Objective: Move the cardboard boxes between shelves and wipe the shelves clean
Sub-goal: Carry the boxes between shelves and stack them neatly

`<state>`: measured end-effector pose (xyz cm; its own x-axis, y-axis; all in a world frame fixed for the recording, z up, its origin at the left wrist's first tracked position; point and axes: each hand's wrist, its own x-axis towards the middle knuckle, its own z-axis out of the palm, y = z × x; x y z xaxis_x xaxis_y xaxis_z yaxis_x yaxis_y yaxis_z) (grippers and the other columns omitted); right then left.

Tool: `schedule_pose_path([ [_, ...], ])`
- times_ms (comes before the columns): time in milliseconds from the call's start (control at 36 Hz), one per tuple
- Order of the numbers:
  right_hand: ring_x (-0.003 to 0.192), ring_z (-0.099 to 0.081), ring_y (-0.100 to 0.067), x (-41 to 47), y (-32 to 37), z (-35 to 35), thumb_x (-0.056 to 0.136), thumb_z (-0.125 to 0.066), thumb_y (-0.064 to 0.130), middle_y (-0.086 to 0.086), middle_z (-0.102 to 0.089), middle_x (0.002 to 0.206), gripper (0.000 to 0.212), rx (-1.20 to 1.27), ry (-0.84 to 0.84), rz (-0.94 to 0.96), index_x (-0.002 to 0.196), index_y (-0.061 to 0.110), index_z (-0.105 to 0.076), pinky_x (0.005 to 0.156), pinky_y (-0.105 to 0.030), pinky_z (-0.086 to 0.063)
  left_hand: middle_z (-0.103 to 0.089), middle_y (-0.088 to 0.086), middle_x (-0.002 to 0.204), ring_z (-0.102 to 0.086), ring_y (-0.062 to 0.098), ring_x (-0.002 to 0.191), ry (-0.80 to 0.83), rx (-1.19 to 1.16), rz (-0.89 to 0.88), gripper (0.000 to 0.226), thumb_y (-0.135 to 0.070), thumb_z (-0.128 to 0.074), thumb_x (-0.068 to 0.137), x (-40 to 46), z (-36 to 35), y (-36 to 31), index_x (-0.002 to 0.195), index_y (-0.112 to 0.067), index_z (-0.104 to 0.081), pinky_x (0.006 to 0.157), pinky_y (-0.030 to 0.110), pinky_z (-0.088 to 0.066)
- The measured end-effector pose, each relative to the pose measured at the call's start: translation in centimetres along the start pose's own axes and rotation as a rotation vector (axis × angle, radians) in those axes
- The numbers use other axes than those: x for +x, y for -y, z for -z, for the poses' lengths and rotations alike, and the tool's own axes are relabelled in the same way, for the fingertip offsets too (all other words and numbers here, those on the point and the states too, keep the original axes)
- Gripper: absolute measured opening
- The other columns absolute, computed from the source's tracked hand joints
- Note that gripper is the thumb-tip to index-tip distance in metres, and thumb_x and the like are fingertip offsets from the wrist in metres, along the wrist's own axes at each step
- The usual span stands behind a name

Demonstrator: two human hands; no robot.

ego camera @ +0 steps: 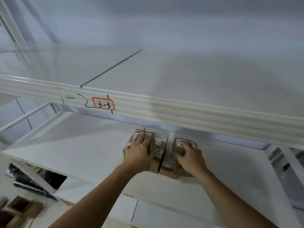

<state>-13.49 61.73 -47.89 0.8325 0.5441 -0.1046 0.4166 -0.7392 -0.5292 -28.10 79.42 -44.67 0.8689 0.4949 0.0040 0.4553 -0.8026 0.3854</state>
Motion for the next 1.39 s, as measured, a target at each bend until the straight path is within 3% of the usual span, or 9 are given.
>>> schedule_pose_path([
  [250,0.134,-0.036,-0.04,2.3,3.0,-2.1,0.093,-0.061,0.057,-0.008,-0.03,0.154,0.065,-0.004,-0.031,-0.08,0.149,0.027,-0.044,0.107,-0.048,-0.044,-0.043,0.0,0.147,-0.029,0.025,0.143,0.003,0.002,-0.037,0.038,-0.044,-0.035,0.104,5.3,0.5,2.1,0.137,-0.03,-0.047,0.107,0.059,-0.037],
  [694,0.137,-0.033,-0.039,2.9,4.4,-5.5,0.099,-0.053,0.056,-0.011,-0.021,0.156,0.065,-0.004,-0.074,-0.136,0.154,0.023,-0.039,0.106,-0.048,-0.043,-0.056,0.005,0.127,-0.046,0.029,0.124,0.105,0.032,-0.059,0.03,-0.042,-0.036,0.106,7.9,0.8,4.3,0.122,-0.022,-0.054,0.107,0.05,-0.036],
  [861,0.135,-0.037,-0.038,2.7,3.9,-5.4,0.096,-0.062,0.051,-0.01,-0.022,0.155,0.066,0.071,-0.086,-0.135,0.152,0.023,-0.039,0.107,-0.047,-0.041,-0.051,0.008,0.137,-0.04,0.032,0.132,0.18,-0.002,-0.102,0.035,-0.041,-0.034,0.106,8.1,0.3,3.8,0.134,-0.023,-0.048,0.111,0.055,-0.034],
  [1139,0.138,-0.04,-0.034,2.2,3.9,-4.6,0.102,-0.052,0.05,-0.003,-0.018,0.162,0.058,0.061,-0.1,-0.11,0.152,0.024,-0.039,0.109,-0.046,-0.042,-0.052,0.002,0.131,-0.041,0.026,0.129,0.144,0.022,-0.159,0.032,-0.051,-0.031,0.104,7.7,1.1,4.5,0.121,-0.029,-0.047,0.103,0.053,-0.043],
  [1278,0.14,-0.041,-0.03,1.2,4.4,-3.6,0.101,-0.054,0.048,-0.001,-0.023,0.162,0.058,0.049,-0.107,-0.08,0.152,0.025,-0.041,0.11,-0.045,-0.043,-0.042,0.001,0.149,-0.029,0.026,0.144,0.14,0.028,-0.208,0.04,-0.052,-0.033,0.105,7.6,2.0,4.7,0.136,-0.029,-0.044,0.116,0.062,-0.029],
  [1389,0.146,-0.033,-0.023,-0.5,4.7,-2.6,0.1,-0.056,0.045,0.001,-0.026,0.163,0.059,-0.015,-0.135,-0.055,0.154,0.027,-0.039,0.114,-0.038,-0.036,-0.035,0.003,0.159,-0.021,0.025,0.151,0.089,0.069,-0.268,0.05,-0.049,-0.034,0.105,7.2,2.8,4.9,0.148,-0.024,-0.04,0.123,0.058,-0.02],
])
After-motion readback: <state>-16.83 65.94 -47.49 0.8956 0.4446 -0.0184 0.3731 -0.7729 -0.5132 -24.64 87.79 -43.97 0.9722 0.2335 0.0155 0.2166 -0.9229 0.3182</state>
